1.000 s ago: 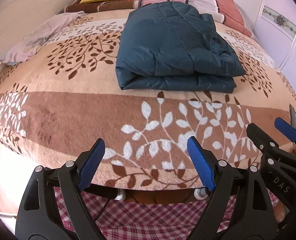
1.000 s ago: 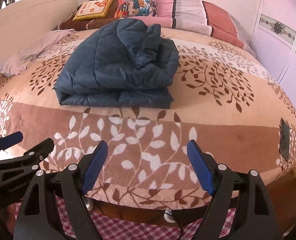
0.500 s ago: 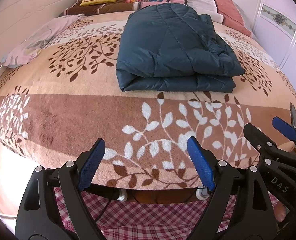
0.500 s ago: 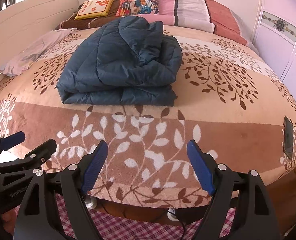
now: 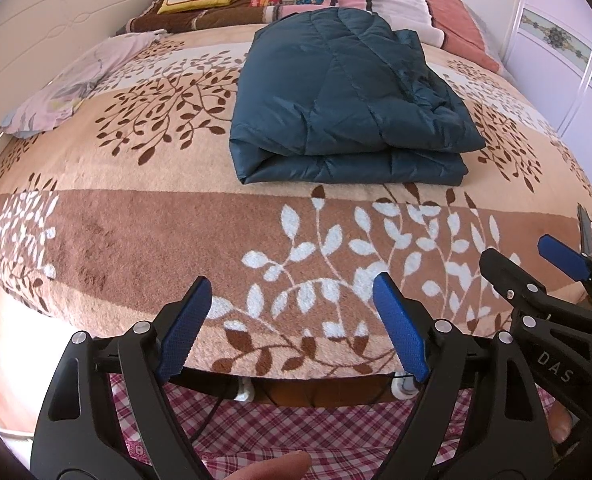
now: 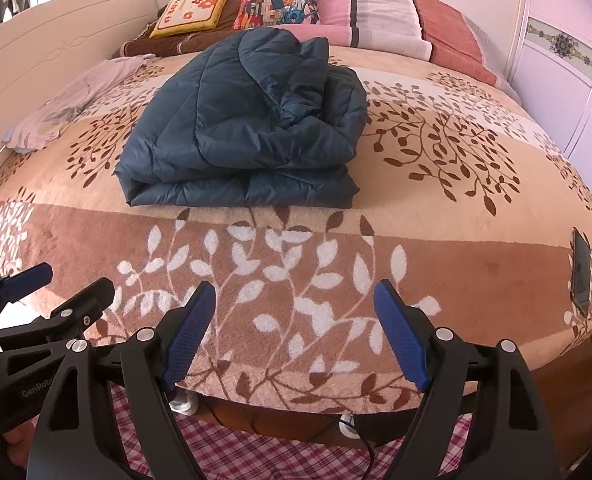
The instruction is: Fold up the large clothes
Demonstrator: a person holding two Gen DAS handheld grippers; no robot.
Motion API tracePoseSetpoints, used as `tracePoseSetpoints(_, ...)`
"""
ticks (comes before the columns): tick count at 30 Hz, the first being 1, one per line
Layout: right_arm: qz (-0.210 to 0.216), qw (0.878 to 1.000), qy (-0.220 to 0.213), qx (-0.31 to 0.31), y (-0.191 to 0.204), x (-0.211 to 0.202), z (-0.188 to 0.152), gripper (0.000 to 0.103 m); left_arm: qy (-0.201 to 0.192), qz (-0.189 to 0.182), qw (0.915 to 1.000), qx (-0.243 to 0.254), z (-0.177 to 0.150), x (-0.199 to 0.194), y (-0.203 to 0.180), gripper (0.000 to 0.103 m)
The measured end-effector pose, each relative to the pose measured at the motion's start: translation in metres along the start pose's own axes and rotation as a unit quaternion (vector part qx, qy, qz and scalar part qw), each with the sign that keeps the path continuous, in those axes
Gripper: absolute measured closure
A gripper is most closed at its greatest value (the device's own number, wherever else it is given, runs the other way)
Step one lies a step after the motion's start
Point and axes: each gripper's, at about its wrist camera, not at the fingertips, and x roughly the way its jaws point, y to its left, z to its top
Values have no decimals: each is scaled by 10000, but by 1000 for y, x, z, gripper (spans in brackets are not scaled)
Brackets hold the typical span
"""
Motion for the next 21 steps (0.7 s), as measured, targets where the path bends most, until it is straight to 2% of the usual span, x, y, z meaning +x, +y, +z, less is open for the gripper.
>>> tracePoseSetpoints(21,145,9998,10,136,-1,-2,-1,24,-43,-36,10000,60,0,-3,-1,22)
